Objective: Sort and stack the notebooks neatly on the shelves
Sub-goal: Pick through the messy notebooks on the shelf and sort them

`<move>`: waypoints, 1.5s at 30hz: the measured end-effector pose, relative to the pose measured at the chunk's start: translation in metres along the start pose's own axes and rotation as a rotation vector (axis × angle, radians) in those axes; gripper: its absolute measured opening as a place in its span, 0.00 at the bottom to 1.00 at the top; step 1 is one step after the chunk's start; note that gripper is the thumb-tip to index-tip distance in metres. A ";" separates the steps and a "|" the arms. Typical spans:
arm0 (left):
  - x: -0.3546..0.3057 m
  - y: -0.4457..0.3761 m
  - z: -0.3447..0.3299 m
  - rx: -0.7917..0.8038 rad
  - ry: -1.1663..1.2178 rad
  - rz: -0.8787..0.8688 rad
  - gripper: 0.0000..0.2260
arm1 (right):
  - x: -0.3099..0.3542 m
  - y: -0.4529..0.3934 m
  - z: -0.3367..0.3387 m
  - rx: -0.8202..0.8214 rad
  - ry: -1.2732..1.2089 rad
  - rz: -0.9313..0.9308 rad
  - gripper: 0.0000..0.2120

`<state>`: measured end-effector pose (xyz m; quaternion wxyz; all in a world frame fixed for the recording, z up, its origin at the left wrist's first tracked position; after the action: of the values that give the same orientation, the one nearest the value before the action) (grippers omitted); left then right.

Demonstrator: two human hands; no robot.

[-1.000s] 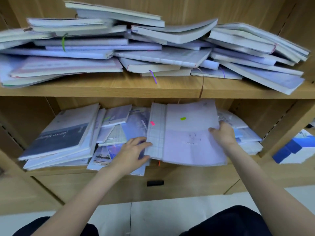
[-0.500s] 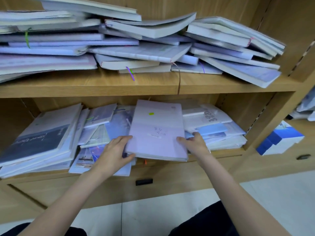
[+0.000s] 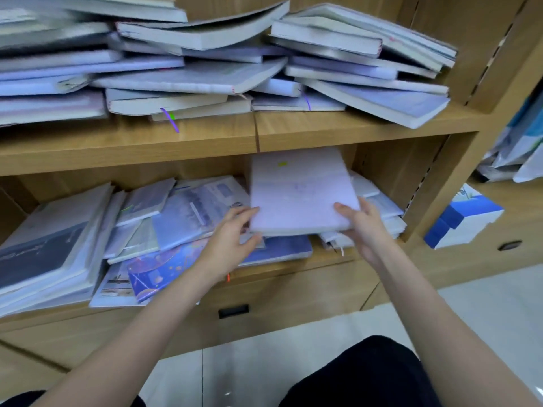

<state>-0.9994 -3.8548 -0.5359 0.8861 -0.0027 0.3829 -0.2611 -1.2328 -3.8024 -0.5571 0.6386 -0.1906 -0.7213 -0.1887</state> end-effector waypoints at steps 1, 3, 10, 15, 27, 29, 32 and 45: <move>-0.011 -0.010 -0.008 0.033 -0.015 -0.055 0.21 | 0.008 -0.014 0.023 -0.039 0.034 0.008 0.15; -0.017 -0.024 -0.022 0.078 -0.106 -0.118 0.21 | 0.019 -0.042 0.066 -0.122 0.257 0.011 0.20; 0.029 -0.039 -0.037 0.095 -0.496 0.050 0.22 | 0.002 -0.068 0.106 -0.116 0.991 -0.066 0.34; 0.020 -0.036 -0.029 -0.072 -0.539 -0.040 0.22 | 0.022 -0.039 0.040 0.007 1.376 0.289 0.37; 0.056 -0.004 -0.010 -0.040 -0.670 -0.047 0.20 | -0.005 -0.044 -0.048 0.467 1.578 0.758 0.24; 0.056 0.002 -0.005 -0.051 -0.678 -0.053 0.20 | -0.015 -0.044 -0.049 0.460 1.594 0.692 0.18; 0.059 0.015 0.017 -0.138 -0.668 -0.066 0.19 | -0.015 -0.037 -0.053 0.438 1.643 0.624 0.16; 0.168 0.089 0.139 -0.258 -0.789 0.378 0.22 | -0.025 0.024 -0.289 0.779 1.330 0.759 0.23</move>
<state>-0.7678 -3.8836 -0.5695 0.9888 -0.1422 0.0391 -0.0239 -0.9726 -3.9314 -0.5484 0.9685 -0.0361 -0.0979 0.2263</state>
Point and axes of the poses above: each hand's wrist, its own y-axis away from the middle knuckle, its own z-axis out of the back of the hand, x = y × z, the point moved 9 cm from there along -y, towards the middle knuckle, and after that the axes turned 5 degrees about z, right-handed, at the moved point
